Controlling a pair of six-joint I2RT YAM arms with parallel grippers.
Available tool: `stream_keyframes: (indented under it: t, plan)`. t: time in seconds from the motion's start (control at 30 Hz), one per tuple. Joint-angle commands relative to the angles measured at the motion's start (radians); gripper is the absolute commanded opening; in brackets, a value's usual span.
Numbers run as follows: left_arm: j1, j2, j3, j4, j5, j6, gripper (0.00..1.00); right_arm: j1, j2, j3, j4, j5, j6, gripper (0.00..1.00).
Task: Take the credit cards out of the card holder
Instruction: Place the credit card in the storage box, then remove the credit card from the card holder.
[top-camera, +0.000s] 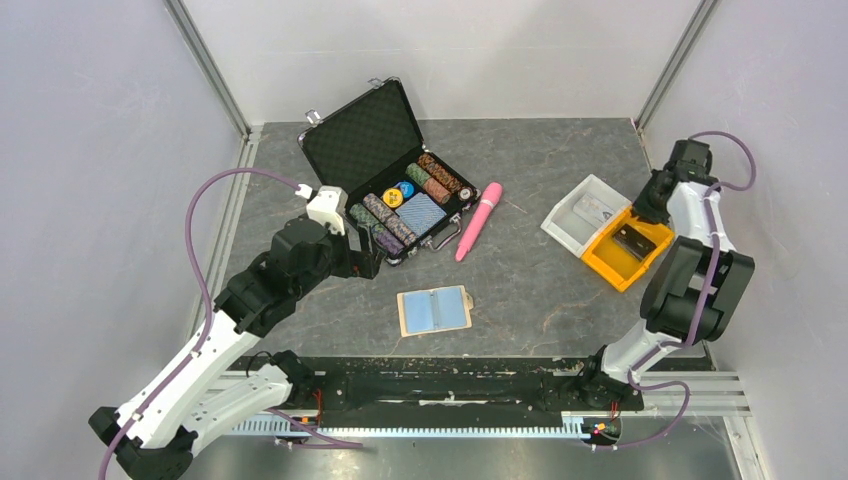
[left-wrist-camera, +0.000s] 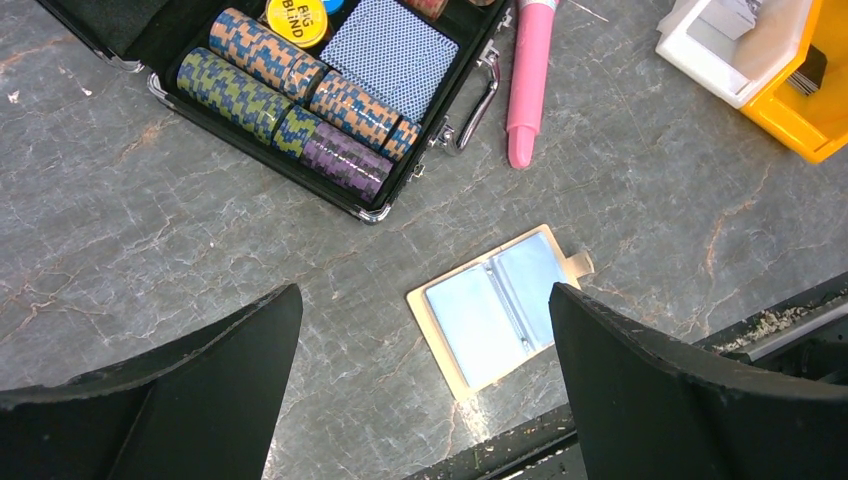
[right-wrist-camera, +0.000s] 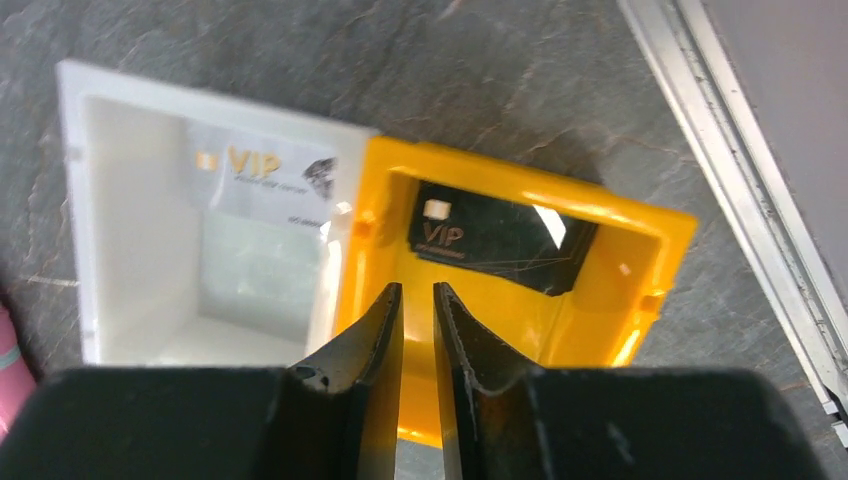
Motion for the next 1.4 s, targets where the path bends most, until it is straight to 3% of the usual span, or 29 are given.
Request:
stream_keyframes:
  t: [0.0, 0.3, 0.53, 0.67, 0.87, 1.0, 1.1, 1.37]
  plan:
    - [0.000, 0.017, 0.010, 0.005, -0.017, 0.037, 1.00, 0.109, -0.083, 0.024, -0.005, 0.006, -0.016, 0.21]
    - [0.000, 0.074, -0.013, -0.008, 0.134, -0.044, 1.00, 0.411, -0.264, -0.203, 0.096, -0.075, 0.032, 0.26]
    - [0.000, 0.104, -0.154, 0.088, 0.304, -0.181, 0.98, 0.733, -0.411, -0.437, 0.292, -0.164, 0.171, 0.33]
    - [0.000, 0.154, -0.273, 0.241, 0.434, -0.254, 0.85, 0.915, -0.422, -0.533, 0.399, -0.173, 0.252, 0.34]
    - [0.000, 0.293, -0.389, 0.450, 0.528, -0.334, 0.46, 1.138, -0.372, -0.614, 0.548, -0.170, 0.324, 0.34]
    - [0.000, 0.373, -0.405, 0.526, 0.542, -0.335, 0.27, 1.216, -0.314, -0.613, 0.610, -0.189, 0.351, 0.34]
    - [0.000, 0.414, -0.429, 0.589, 0.556, -0.344, 0.21, 1.253, -0.273, -0.604, 0.653, -0.196, 0.355, 0.34]
    - [-0.001, 0.502, -0.460, 0.621, 0.530, -0.345, 0.18, 1.262, -0.187, -0.597, 0.612, -0.134, 0.326, 0.36]
